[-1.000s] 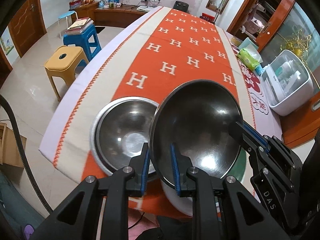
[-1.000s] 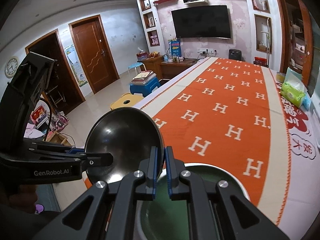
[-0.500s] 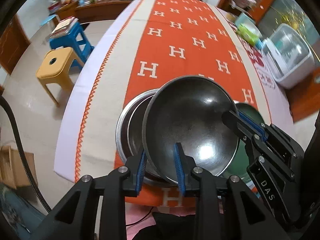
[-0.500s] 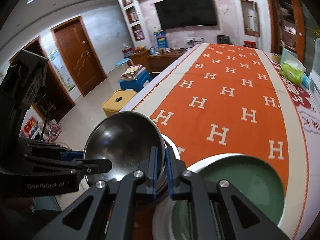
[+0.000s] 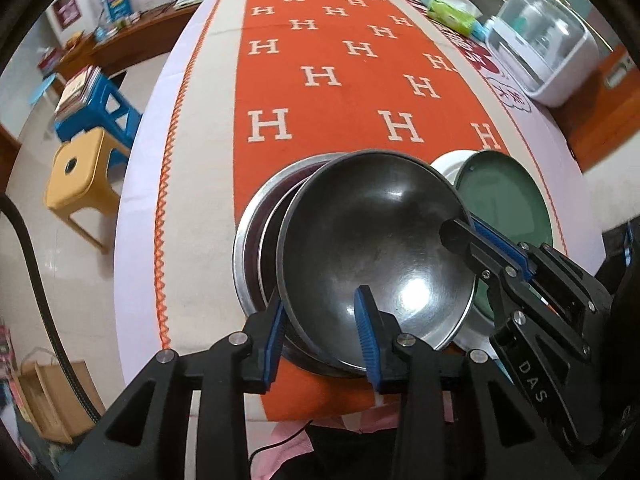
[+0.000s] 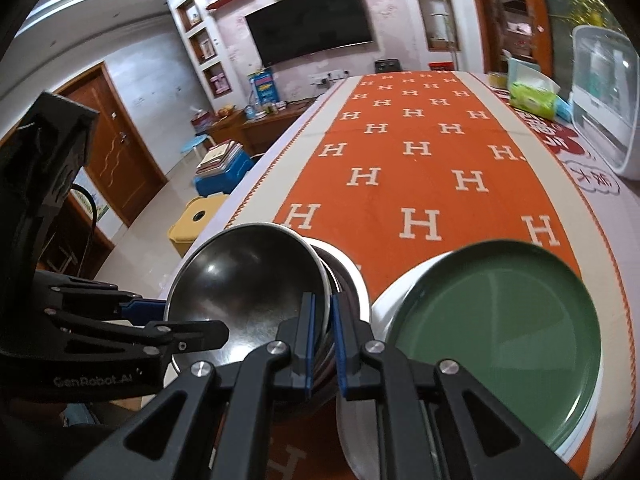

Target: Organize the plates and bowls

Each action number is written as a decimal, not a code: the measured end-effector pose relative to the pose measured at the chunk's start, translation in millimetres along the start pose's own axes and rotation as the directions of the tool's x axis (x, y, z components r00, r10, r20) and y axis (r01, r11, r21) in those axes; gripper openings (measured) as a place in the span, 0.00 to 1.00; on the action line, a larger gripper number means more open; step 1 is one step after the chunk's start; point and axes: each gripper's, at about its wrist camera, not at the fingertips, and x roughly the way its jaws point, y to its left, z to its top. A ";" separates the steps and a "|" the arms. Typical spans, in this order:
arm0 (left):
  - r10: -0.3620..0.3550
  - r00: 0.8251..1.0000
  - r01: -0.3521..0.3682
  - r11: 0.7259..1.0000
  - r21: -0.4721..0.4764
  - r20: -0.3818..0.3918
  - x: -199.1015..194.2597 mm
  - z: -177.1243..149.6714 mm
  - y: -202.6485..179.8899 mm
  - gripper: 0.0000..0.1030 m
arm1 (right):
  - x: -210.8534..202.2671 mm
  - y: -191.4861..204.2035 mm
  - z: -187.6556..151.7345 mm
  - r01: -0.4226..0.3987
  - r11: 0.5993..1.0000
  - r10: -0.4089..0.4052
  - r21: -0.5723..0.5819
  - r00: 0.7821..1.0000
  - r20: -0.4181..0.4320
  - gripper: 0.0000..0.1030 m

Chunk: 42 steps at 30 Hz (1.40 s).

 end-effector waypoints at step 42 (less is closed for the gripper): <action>-0.034 0.999 0.033 0.991 -0.126 -0.006 11.6 4.8 45.6 0.75 | 2.0 -34.7 -1.3 -0.126 0.938 0.180 0.324 0.973 -0.145 0.56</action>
